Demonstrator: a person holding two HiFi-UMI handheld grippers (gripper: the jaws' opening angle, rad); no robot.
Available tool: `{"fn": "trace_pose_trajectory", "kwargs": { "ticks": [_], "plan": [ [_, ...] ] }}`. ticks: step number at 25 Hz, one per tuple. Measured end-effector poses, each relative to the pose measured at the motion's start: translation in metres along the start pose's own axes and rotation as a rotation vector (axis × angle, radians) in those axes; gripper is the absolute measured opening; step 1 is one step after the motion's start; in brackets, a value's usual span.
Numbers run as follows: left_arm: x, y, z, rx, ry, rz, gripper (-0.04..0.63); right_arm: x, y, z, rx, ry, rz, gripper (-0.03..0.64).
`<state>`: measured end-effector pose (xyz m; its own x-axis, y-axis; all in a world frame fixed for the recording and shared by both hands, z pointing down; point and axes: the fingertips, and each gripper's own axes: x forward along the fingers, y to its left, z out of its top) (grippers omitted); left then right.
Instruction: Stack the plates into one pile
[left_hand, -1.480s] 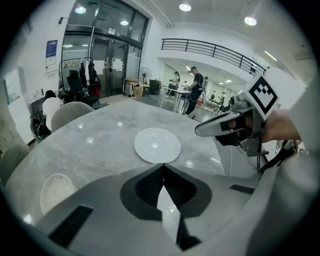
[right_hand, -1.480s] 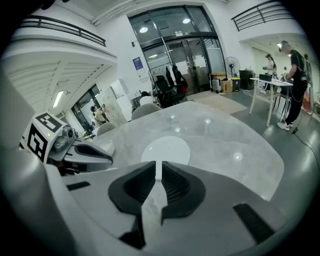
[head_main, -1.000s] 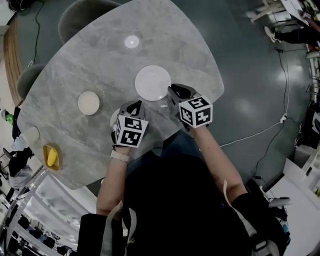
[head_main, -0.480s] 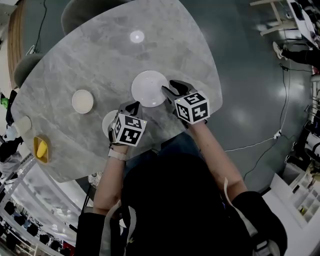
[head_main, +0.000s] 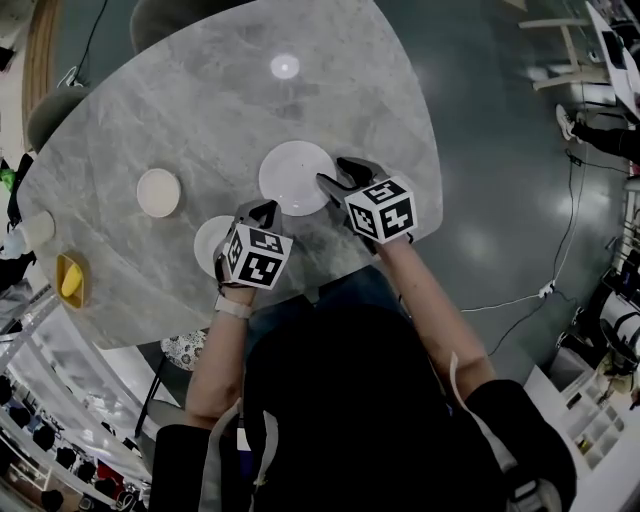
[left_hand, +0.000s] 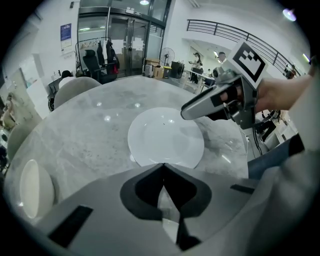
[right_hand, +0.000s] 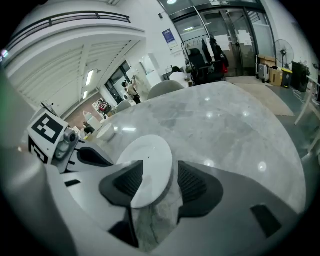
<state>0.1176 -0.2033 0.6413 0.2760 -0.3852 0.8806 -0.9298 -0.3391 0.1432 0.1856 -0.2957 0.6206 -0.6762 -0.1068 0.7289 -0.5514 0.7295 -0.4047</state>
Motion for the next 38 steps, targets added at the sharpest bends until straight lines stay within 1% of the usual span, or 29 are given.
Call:
{"fn": "trace_pose_trajectory", "kwargs": {
  "ticks": [5, 13, 22, 24, 26, 34, 38],
  "plan": [
    [0.006, 0.001, -0.005, -0.017, 0.018, 0.021, 0.008, 0.007, 0.003, 0.001, -0.016, 0.013, 0.039, 0.210],
    [0.008, 0.001, -0.001, -0.047, -0.001, 0.018, 0.008, 0.021, 0.015, 0.001, -0.020, 0.040, 0.103, 0.210],
    [0.008, 0.003, -0.002, -0.071, -0.014, 0.010, 0.008, 0.034, 0.024, 0.005, -0.031, 0.059, 0.132, 0.209],
    [0.008, 0.003, -0.001, -0.073, -0.016, 0.012, 0.008, 0.034, 0.025, 0.005, -0.037, 0.059, 0.130, 0.196],
    [0.008, 0.003, -0.001, -0.076, -0.018, 0.015, 0.008, 0.034, 0.023, 0.005, -0.039, 0.057, 0.122, 0.155],
    [0.003, 0.005, -0.005, -0.098, -0.026, 0.052, 0.008, 0.026, 0.032, 0.013, -0.017, 0.011, 0.159, 0.089],
    [-0.003, 0.005, -0.009, -0.122, -0.042, 0.069, 0.008, 0.024, 0.038, 0.018, -0.003, -0.007, 0.183, 0.073]
  ]
}}
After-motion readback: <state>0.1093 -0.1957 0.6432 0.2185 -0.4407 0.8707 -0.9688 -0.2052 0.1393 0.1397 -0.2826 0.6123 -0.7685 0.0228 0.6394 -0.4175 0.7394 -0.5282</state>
